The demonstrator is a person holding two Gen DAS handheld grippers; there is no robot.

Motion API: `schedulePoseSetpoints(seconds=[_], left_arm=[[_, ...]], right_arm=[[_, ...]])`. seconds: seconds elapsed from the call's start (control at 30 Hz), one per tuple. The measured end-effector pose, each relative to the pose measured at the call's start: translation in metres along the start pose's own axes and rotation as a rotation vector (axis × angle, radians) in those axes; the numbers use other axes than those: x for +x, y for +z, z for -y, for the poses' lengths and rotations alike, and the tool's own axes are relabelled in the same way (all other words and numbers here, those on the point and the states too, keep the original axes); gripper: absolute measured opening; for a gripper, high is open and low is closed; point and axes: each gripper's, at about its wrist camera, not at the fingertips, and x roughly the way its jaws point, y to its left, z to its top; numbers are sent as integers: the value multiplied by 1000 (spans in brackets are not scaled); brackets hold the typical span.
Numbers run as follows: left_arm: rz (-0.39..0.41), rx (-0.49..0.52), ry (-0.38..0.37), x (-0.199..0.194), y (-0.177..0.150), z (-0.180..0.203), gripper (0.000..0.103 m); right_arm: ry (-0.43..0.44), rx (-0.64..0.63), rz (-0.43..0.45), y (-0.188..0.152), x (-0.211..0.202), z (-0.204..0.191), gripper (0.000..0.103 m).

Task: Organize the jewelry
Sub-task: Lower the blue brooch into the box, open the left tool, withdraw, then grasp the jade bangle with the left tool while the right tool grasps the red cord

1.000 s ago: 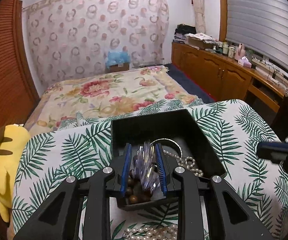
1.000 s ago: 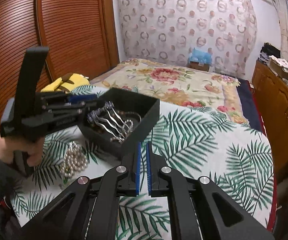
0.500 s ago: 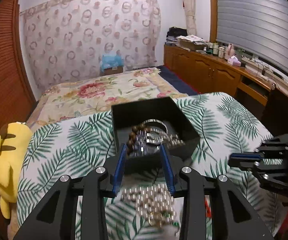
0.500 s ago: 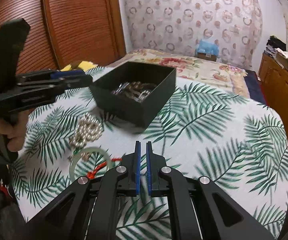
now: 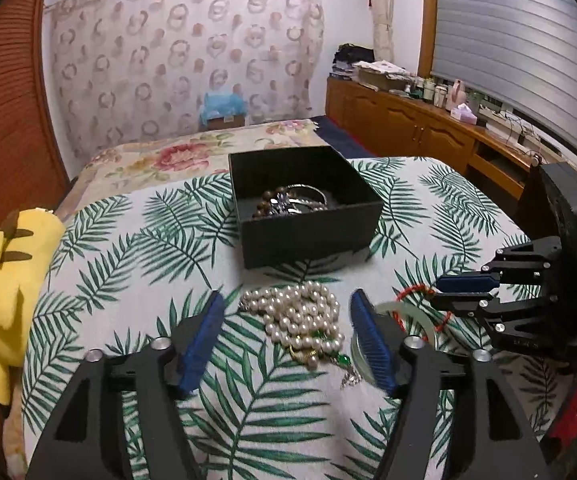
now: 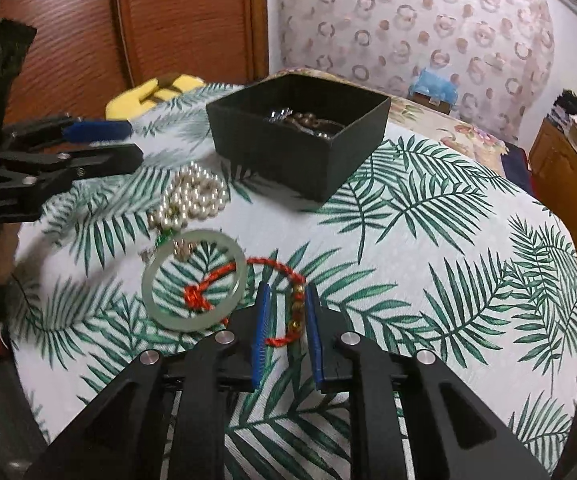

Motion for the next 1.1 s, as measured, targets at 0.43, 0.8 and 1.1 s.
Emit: schedulePoseSetpoints(seconds=[0.43, 0.8, 1.1], left_arm=[[-66, 61, -72, 18, -10, 33, 85], [-127, 148, -127, 34, -16, 60, 85], [-162, 188, -142, 50, -15, 70, 85]], right_arm=[[4, 28, 24, -8, -1, 10, 5], [10, 39, 26, -6, -1, 11, 5], [10, 40, 27, -7, -2, 12, 5]])
